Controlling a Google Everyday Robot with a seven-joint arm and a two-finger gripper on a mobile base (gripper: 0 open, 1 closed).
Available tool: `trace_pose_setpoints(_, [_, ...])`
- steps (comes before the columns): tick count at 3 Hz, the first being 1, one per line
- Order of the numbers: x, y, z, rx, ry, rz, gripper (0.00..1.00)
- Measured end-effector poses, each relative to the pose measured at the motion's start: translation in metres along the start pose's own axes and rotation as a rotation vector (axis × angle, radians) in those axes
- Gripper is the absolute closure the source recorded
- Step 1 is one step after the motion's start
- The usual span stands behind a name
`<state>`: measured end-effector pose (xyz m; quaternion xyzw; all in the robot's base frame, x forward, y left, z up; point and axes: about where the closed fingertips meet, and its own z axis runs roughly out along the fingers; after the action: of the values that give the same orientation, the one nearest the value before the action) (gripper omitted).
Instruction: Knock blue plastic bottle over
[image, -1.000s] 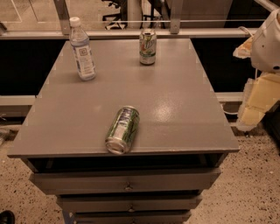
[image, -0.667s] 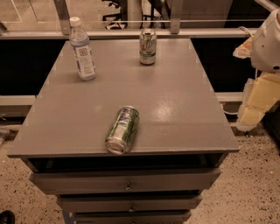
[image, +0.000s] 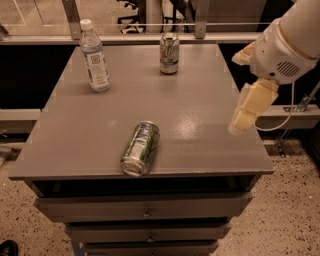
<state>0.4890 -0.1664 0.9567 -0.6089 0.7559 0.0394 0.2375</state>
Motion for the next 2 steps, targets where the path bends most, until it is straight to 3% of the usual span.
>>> trace_pose_setpoints(1, [-0.042, -0.025, 0.032, -0.008, -0.138, -0.007, 0.00])
trace_pose_setpoints(2, [-0.103, -0.050, 0.064, -0.020, -0.285, 0.016, 0.00])
